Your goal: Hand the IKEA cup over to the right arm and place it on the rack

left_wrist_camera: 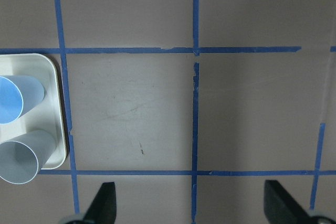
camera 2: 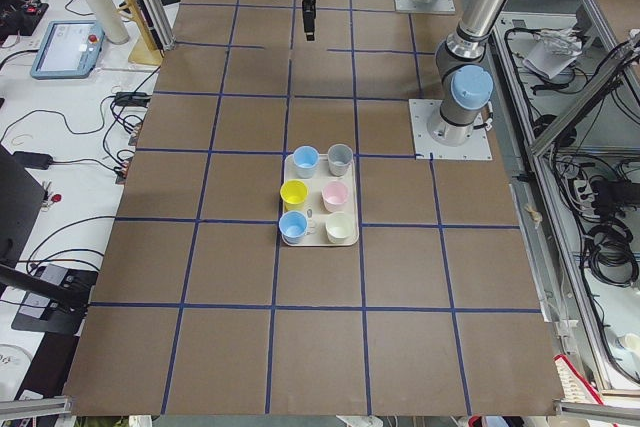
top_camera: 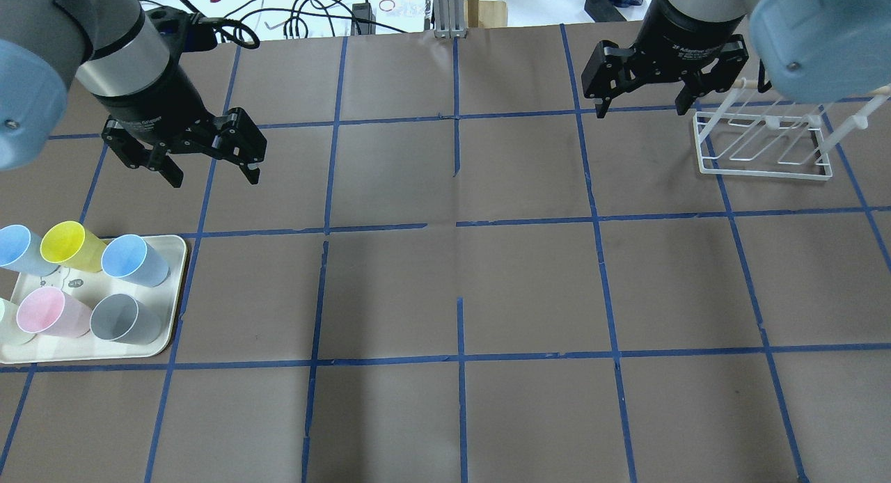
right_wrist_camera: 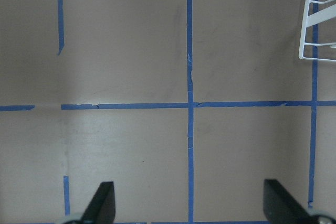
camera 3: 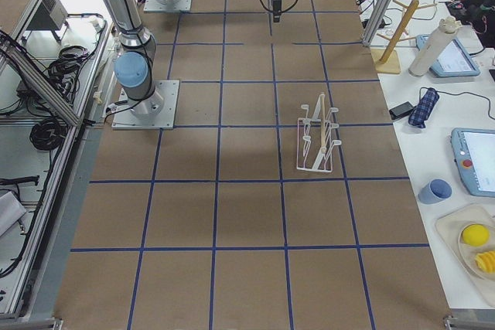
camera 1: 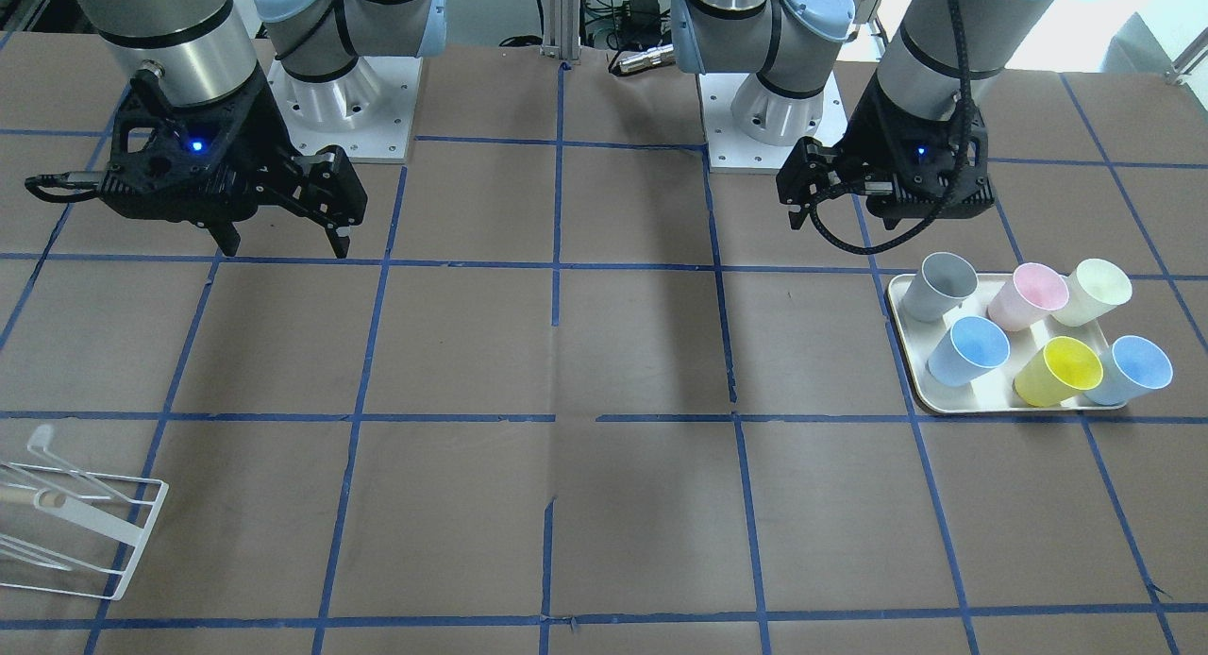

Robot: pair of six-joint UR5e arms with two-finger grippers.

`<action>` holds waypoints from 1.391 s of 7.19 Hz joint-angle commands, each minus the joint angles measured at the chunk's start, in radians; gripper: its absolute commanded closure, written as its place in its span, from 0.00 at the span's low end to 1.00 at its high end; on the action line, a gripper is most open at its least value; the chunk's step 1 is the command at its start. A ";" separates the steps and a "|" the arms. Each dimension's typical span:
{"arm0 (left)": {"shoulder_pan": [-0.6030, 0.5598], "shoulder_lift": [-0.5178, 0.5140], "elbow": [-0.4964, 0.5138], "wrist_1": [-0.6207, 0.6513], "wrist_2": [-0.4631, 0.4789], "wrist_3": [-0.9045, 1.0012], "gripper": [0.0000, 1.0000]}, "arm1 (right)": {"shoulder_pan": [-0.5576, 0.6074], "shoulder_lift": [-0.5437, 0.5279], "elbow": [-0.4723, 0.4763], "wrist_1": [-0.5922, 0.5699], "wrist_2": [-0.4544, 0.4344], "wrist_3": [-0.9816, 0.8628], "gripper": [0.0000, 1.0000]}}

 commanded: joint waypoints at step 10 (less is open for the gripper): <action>0.475 -0.178 -0.078 0.329 -0.004 0.832 0.00 | -0.001 -0.010 -0.002 0.002 -0.012 -0.004 0.00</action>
